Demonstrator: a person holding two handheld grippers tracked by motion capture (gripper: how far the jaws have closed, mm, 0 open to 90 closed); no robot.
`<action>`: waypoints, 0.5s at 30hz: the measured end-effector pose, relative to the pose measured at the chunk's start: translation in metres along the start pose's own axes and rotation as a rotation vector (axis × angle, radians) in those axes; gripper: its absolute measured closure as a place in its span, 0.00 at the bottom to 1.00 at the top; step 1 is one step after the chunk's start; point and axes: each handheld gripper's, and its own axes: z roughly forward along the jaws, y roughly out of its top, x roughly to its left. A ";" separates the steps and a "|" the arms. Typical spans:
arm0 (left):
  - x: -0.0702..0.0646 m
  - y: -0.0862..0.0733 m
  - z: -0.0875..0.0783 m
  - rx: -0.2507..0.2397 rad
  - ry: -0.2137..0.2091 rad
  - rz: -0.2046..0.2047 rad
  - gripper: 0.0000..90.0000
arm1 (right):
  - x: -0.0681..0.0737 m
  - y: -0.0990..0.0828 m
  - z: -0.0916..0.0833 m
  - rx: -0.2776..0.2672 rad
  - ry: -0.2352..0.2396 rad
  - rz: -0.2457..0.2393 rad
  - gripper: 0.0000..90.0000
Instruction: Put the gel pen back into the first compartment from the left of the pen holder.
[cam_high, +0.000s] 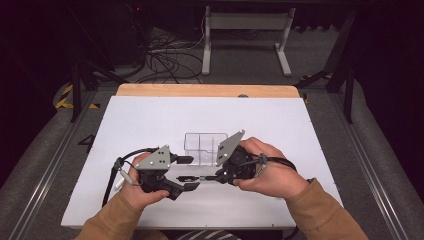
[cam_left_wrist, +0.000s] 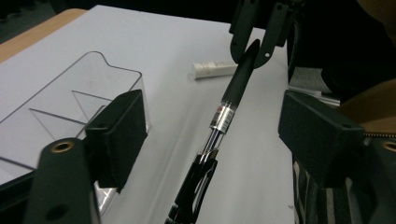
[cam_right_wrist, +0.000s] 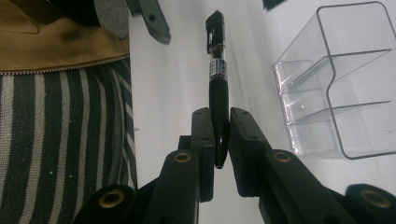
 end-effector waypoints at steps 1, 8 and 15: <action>0.000 0.001 0.002 0.011 0.000 0.010 0.30 | 0.000 0.001 0.000 0.006 -0.002 -0.001 0.91; 0.000 0.006 0.013 0.065 -0.012 0.057 0.35 | 0.001 0.003 0.004 0.018 0.007 -0.003 0.91; -0.001 0.009 0.023 0.133 -0.004 0.113 0.44 | 0.001 0.003 0.006 0.026 0.015 -0.008 0.90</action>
